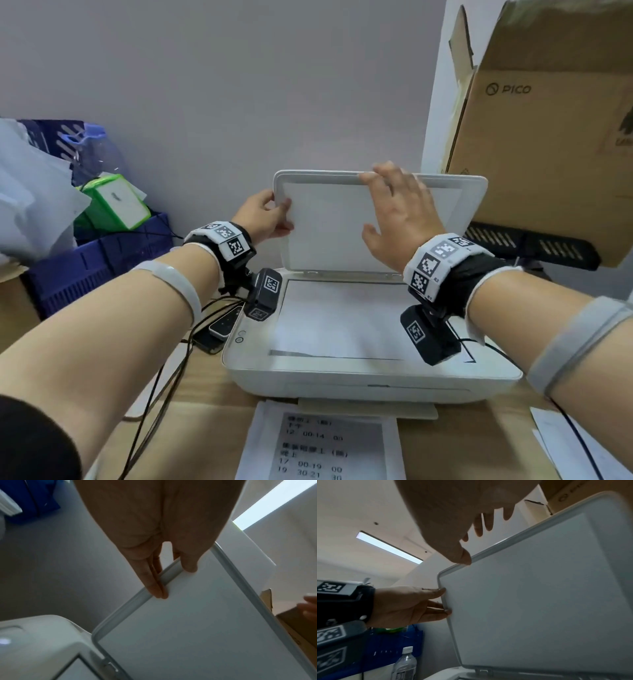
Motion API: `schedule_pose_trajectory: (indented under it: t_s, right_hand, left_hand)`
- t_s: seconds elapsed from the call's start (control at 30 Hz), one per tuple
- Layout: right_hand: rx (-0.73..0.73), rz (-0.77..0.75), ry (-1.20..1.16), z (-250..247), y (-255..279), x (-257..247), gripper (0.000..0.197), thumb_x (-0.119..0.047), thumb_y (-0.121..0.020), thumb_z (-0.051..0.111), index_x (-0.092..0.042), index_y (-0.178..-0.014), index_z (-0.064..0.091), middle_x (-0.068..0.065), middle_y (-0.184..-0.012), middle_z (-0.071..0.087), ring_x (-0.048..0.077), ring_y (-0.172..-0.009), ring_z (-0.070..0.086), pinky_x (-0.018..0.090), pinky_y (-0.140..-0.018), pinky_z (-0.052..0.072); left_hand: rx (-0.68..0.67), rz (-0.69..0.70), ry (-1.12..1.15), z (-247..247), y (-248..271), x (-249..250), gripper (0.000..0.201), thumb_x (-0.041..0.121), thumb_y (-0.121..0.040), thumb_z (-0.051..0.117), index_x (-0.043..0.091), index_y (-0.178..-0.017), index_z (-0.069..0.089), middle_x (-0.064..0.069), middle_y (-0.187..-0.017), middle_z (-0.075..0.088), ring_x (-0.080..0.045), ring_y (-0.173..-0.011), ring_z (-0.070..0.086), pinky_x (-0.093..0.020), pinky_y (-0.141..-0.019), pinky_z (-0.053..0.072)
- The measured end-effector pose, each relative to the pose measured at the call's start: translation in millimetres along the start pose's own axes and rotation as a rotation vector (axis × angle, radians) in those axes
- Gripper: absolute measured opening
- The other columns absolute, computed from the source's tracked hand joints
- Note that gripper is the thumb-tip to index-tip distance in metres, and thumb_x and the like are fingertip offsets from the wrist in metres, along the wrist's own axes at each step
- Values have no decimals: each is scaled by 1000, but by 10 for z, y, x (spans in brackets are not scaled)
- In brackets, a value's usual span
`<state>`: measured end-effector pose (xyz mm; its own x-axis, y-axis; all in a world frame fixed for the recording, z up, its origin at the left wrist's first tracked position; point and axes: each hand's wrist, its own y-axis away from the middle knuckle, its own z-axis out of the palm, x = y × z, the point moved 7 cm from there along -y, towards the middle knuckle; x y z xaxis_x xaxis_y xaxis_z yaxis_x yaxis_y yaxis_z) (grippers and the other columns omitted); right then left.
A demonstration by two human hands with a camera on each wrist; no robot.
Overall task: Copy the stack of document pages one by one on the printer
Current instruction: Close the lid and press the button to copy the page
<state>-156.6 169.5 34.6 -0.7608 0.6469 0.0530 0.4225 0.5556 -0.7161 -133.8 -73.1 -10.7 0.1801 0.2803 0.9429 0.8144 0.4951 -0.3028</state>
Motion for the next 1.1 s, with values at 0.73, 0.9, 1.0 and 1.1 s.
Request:
schedule_pose_trajectory:
  t_s: [0.73, 0.9, 1.0, 1.1]
  right_hand:
    - [-837, 106, -228, 806, 1237, -531, 68, -72, -89, 41, -24, -135, 53, 8, -140, 49, 29, -128, 47, 46, -107, 38]
    - [-824, 196, -190, 952, 1454, -547, 53, -61, -98, 26, -34, -141, 41, 1, -156, 30, 23, -144, 26, 61, -113, 16]
    - [-786, 207, -179, 997, 1536, -566, 53, -60, -98, 22, -38, -146, 30, -2, -162, 18, 21, -148, 17, 64, -116, 5]
    - [-767, 210, -184, 963, 1557, -575, 53, -59, -99, 21, -39, -147, 28, -2, -162, 16, 20, -149, 15, 62, -117, 3]
  left_hand:
    - [-69, -405, -224, -405, 1625, -867, 35, 9, -94, 61, 22, -127, 63, -7, -115, 71, -25, -99, 69, -35, -75, 58]
    - [-14, -500, -226, -388, 1731, -987, 45, 3, -100, 38, 25, -133, 59, -11, -127, 63, -32, -93, 67, -33, -52, 58]
    - [-27, -535, -249, -385, 1783, -986, 53, 0, -95, 36, 29, -134, 57, -8, -129, 59, -37, -99, 65, -45, -57, 61]
    - [-36, -576, -291, -406, 1820, -947, 54, 1, -96, 35, 30, -134, 57, -3, -112, 62, -33, -91, 68, -54, -63, 61]
